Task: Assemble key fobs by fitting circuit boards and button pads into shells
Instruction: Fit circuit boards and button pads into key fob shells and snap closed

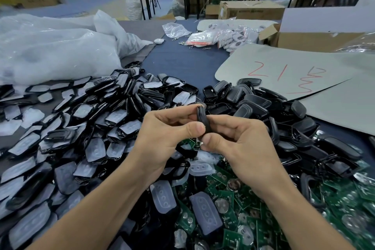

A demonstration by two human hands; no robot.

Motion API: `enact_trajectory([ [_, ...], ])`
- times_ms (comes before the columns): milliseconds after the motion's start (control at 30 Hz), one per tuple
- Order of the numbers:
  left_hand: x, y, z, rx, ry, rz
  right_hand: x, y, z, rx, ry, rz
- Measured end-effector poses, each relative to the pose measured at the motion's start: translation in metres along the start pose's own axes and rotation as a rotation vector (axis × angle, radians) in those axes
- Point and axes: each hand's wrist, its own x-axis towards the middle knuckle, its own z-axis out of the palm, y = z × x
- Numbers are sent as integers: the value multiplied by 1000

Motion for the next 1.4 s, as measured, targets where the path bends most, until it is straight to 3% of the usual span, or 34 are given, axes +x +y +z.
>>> enact_trajectory([
  [500,-1,-1,1,22,-17,12,2,-4,-2,-26,54,8],
  [700,-5,-2,7,125,24,57,-7,-12,8,-351,240,-25],
  [833,-5,-4,10,142,122,54,-10,-14,17,-544,302,-156],
  [1033,-3,-1,3,18,71,0,2,-13,-1,-119,241,49],
  [1267,-5,-3,2,332,31,119,-4,-14,2,-270,292,-81],
  [1400,-6,-6,5,436,92,140,-5,-14,4,-255,268,-69],
])
